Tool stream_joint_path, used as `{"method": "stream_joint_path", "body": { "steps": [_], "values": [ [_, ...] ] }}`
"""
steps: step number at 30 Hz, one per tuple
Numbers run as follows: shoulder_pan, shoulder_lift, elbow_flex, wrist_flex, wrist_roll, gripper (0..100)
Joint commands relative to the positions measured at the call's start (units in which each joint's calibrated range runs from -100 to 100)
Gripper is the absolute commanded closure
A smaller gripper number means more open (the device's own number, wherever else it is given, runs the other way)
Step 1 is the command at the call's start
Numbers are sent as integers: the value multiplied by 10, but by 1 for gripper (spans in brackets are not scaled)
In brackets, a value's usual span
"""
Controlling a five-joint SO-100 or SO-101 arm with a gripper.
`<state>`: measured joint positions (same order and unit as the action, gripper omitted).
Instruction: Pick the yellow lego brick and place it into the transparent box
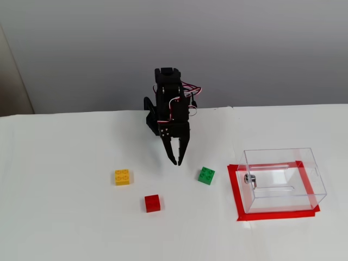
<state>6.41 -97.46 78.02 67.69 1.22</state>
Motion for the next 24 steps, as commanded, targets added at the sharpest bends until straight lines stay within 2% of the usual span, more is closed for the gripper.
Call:
{"method": "stream_joint_path", "body": {
  "steps": [1, 10, 24],
  "values": [
    [6, 46, -92, 39, -2, 98],
    [155, 191, -274, 122, -2, 98],
    [340, 416, -444, 118, -2, 98]
  ]
}}
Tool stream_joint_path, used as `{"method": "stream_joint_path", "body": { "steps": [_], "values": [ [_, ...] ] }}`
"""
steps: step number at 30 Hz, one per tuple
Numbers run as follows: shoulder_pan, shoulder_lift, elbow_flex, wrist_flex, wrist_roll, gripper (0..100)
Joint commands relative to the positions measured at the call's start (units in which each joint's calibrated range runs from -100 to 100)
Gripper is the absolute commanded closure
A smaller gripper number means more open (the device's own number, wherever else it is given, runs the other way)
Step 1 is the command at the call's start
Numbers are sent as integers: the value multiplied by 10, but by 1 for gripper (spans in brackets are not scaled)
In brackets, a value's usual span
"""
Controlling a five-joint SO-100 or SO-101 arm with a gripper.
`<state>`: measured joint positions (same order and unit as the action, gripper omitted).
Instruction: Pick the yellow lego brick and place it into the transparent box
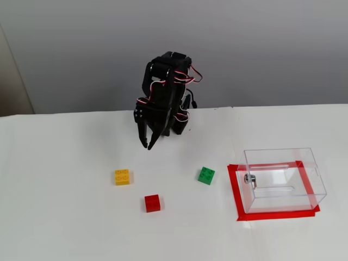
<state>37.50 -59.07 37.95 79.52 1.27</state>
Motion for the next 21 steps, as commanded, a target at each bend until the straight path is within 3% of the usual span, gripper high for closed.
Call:
{"method": "stream_joint_path", "body": {
  "steps": [1, 15, 21],
  "values": [
    [36, 46, -57, 3, -5, 98],
    [111, 256, -187, -5, -202, 98],
    [140, 317, -232, -5, -255, 98]
  ]
}}
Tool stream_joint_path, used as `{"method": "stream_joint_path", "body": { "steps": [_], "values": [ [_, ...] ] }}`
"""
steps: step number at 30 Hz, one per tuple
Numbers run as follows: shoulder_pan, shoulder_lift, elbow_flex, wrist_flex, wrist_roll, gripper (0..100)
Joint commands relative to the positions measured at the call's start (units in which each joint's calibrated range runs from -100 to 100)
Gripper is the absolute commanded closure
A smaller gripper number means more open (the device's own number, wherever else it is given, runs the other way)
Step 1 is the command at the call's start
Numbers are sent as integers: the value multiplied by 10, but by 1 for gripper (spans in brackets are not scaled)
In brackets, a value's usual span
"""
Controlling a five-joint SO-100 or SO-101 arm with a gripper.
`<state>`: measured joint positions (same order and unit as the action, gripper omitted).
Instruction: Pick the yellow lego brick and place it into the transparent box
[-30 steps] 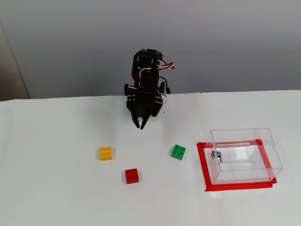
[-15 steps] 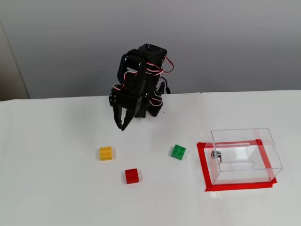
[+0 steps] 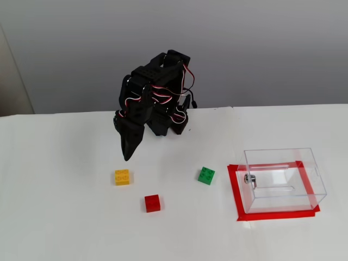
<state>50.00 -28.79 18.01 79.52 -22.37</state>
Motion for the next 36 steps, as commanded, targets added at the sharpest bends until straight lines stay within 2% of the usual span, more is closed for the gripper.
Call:
{"method": "stream_joint_path", "body": {
  "steps": [1, 9, 15, 21, 24, 36],
  "values": [
    [20, 23, -37, -5, -24, 98],
    [84, 83, -73, -20, -21, 98],
    [93, 125, -100, -48, -3, 97],
    [96, 158, -100, -48, 4, 79],
    [94, 165, -100, -48, 19, 77],
    [82, 202, -94, -74, 17, 74]
  ]
}}
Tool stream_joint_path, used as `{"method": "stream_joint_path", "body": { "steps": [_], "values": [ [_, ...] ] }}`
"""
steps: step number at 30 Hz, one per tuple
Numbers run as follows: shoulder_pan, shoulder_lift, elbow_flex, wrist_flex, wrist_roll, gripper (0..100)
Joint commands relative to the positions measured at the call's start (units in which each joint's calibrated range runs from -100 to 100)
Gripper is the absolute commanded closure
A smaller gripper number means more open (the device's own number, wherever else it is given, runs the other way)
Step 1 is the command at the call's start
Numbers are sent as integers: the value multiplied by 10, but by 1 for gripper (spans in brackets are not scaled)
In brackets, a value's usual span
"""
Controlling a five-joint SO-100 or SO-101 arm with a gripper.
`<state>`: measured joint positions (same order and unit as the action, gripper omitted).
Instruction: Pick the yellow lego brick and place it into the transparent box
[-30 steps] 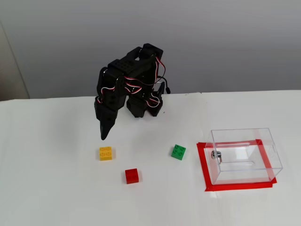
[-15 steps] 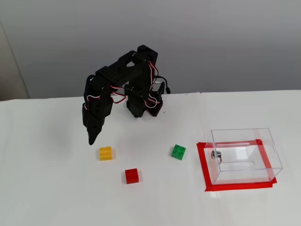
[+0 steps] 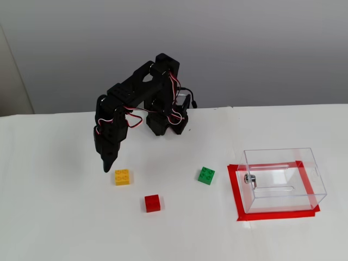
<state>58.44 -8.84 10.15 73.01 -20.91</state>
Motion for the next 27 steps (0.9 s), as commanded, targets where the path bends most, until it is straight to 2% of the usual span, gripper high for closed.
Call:
{"method": "stream_joint_path", "body": {
  "steps": [1, 5, 14, 27],
  "values": [
    [-4, 3, -16, -9, 2, 72],
    [-14, 11, -15, -18, 3, 66],
    [-49, 41, 35, -56, 2, 66],
    [-49, 43, 146, -127, 2, 66]
  ]
}}
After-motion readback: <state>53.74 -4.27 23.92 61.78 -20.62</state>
